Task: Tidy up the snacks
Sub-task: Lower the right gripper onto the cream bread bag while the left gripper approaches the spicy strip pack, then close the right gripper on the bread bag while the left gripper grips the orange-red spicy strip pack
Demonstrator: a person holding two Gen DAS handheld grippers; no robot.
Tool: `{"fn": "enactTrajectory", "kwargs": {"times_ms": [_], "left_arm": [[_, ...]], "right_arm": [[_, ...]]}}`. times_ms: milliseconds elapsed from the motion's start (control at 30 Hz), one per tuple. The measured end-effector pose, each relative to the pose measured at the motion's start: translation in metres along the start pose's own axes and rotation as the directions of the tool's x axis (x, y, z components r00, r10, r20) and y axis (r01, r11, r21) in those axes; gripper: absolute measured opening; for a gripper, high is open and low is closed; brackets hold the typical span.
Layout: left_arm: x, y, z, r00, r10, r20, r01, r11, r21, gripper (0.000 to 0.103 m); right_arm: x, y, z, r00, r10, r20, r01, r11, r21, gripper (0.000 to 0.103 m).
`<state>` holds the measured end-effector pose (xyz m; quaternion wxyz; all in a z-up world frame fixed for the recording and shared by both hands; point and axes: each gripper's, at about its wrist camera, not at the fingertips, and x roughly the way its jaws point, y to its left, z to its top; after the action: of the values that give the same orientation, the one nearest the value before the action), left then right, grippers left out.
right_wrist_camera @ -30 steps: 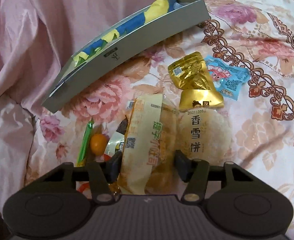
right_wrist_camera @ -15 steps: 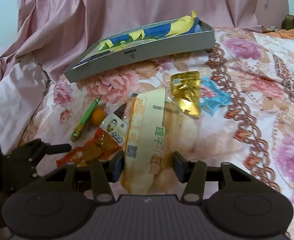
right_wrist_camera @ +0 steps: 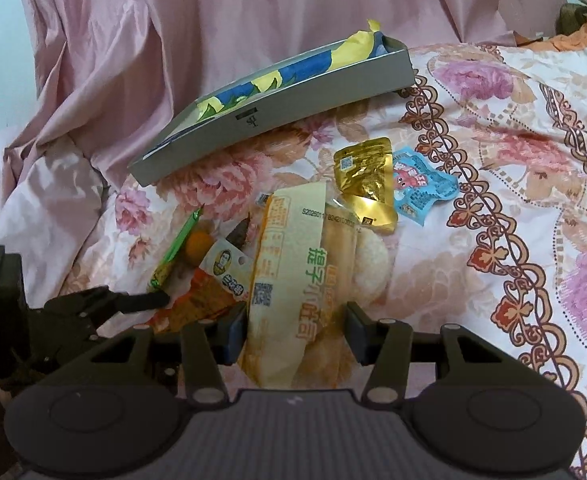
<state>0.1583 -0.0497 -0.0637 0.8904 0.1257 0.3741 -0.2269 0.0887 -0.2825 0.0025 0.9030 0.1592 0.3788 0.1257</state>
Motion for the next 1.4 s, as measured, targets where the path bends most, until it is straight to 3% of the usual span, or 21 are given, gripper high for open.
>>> {"fn": "enactTrajectory", "kwargs": {"times_ms": [33,167,300,433,533,767,933,1400], "left_arm": [[-0.001,0.0,-0.001,1.0,-0.008,-0.007,0.008,1.0,-0.006,0.069],[-0.007,0.001,-0.003,1.0,-0.005,-0.027,0.003,0.999,-0.051,0.068],[-0.017,0.005,-0.009,0.999,0.002,-0.045,-0.009,0.987,-0.161,0.068],[-0.025,0.006,-0.019,0.999,0.027,-0.033,-0.034,0.972,-0.23,0.068],[-0.025,0.002,-0.022,0.999,0.041,-0.028,-0.046,0.978,-0.203,0.068],[-0.021,0.004,-0.022,0.999,0.028,-0.016,-0.031,0.983,-0.183,0.069],[-0.018,-0.002,-0.02,1.0,0.01,-0.019,-0.012,0.991,-0.137,0.082],[-0.016,-0.005,-0.022,1.0,0.011,-0.018,-0.013,0.995,-0.099,0.081]], "right_arm": [[0.0,0.0,0.0,1.0,0.002,0.001,-0.002,1.0,0.0,0.055],[-0.001,0.003,-0.001,1.0,0.005,0.006,-0.004,1.0,-0.013,0.055],[-0.002,0.006,-0.003,1.0,0.013,0.007,-0.013,1.0,-0.027,0.055],[-0.003,0.018,-0.007,0.999,0.022,0.024,-0.019,0.993,-0.116,0.055],[-0.001,0.026,-0.012,0.999,0.019,0.037,-0.012,0.985,-0.169,0.055],[0.004,0.024,-0.015,0.998,0.027,0.056,-0.018,0.986,-0.166,0.055],[0.007,0.024,-0.016,0.997,0.036,0.068,-0.024,0.986,-0.168,0.056],[0.034,0.035,-0.021,0.998,0.009,0.054,-0.001,0.989,-0.151,0.062]]}}
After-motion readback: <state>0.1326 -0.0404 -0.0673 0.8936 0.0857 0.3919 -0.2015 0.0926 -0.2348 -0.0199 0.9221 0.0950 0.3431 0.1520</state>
